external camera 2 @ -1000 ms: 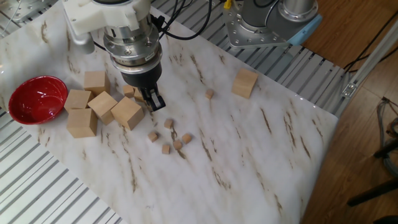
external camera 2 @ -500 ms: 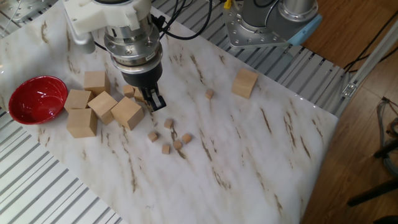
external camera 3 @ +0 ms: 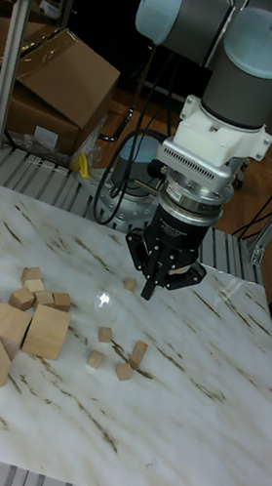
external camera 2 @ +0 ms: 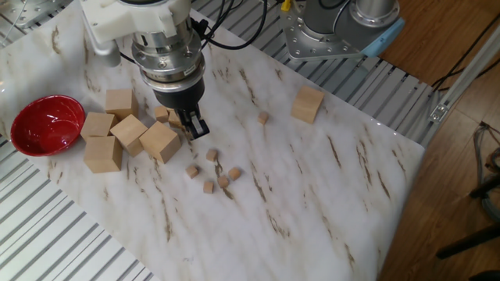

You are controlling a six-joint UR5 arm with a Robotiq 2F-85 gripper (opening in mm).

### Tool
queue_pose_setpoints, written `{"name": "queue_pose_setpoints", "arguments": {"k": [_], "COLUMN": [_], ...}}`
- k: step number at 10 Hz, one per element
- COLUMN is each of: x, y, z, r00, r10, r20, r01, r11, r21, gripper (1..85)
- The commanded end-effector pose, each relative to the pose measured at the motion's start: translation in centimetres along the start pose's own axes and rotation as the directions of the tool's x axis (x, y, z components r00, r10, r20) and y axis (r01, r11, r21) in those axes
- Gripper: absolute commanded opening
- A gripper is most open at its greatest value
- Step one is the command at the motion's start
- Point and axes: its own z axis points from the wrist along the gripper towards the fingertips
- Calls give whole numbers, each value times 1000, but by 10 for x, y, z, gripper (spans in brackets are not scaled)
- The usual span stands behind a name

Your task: Stack the blocks in a vertical line of five

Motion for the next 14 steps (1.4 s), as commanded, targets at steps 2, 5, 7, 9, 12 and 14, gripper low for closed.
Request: {"name": "queue_pose_setpoints", "arguments": {"k": [2,5,7,9,12,14], "x": [1,1,0,0,-1,-2], "y": [3,3,3,3,2,1], "z": [0,0,1,1,3,4], "r00": [1000,1000,1000,1000,1000,1000], "r10": [3,3,1,-3,-3,-12], "r20": [-2,-2,-1,0,4,7], "r01": [-3,-3,-1,3,3,12], "r11": [1000,1000,1000,1000,1000,1000], "r21": [-17,-22,-22,-21,-23,-24], "gripper": [10,10,10,10,10,10]}}
